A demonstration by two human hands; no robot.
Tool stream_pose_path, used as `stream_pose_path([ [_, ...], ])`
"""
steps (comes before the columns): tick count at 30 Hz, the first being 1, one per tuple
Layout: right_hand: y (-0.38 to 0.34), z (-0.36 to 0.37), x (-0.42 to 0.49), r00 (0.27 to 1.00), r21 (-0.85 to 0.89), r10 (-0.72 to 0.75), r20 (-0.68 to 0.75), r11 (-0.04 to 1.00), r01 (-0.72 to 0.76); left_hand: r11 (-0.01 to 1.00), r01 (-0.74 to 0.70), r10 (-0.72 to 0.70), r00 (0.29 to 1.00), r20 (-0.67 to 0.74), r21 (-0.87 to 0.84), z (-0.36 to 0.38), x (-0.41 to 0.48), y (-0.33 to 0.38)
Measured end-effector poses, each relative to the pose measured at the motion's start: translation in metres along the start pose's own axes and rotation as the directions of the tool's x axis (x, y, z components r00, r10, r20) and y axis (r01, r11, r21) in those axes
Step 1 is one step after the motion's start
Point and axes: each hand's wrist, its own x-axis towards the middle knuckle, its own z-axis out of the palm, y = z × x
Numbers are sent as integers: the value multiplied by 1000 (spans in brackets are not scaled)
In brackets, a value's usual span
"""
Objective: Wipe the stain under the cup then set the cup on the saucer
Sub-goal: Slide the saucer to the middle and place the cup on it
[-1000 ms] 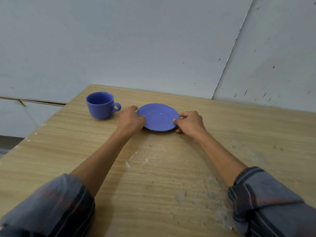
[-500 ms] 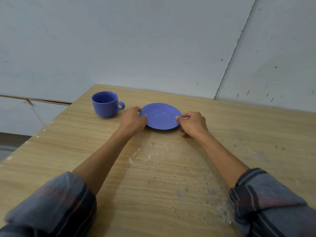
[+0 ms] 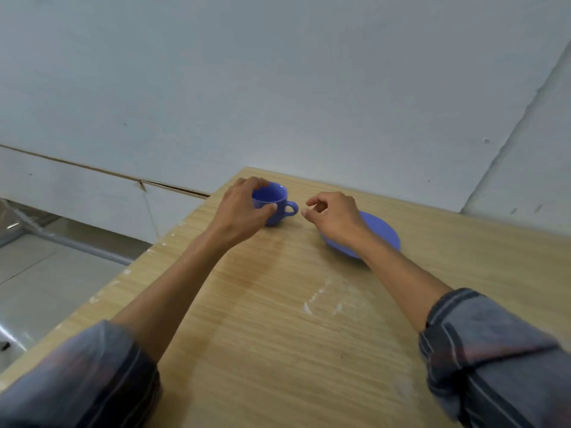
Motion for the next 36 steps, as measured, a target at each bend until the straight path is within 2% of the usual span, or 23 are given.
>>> stream_pose_path([
  [5,-4,19,20,1000,-29,-9,29,1000,9,979,157,-132,975,180,-130,2,16,-38],
  [9,-1,24,27,1000,-26,-16,9,1000,16,958,195,-133,951,278,-210,12,26,-49],
  [12,0,24,29,999,-6,-34,16,999,34,966,128,-74,970,233,-223,14,32,-52],
  [15,1,24,27,1000,25,-28,-1,999,28,962,127,-79,977,197,-240,14,33,-50],
  [20,7,3,15,993,83,-5,-116,996,14,957,70,-27,988,154,-282,19,36,-22],
  [27,33,-62,-18,970,39,47,-239,998,-38,946,19,47,979,197,-324,53,32,45],
  [36,77,-95,-47,951,29,123,-285,992,-120,948,21,67,962,263,-319,102,14,84],
])
